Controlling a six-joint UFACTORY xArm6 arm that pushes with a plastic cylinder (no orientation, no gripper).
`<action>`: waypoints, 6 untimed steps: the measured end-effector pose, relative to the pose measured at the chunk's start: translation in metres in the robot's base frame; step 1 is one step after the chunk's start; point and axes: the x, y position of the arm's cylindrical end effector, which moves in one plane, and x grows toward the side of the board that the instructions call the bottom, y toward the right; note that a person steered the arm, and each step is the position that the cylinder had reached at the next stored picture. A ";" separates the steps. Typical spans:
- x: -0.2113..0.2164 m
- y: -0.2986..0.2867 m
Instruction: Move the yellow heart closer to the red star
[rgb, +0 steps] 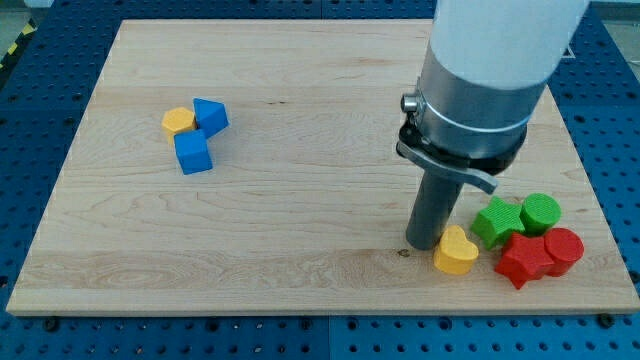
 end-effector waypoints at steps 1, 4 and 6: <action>0.005 0.002; 0.015 0.025; 0.017 0.025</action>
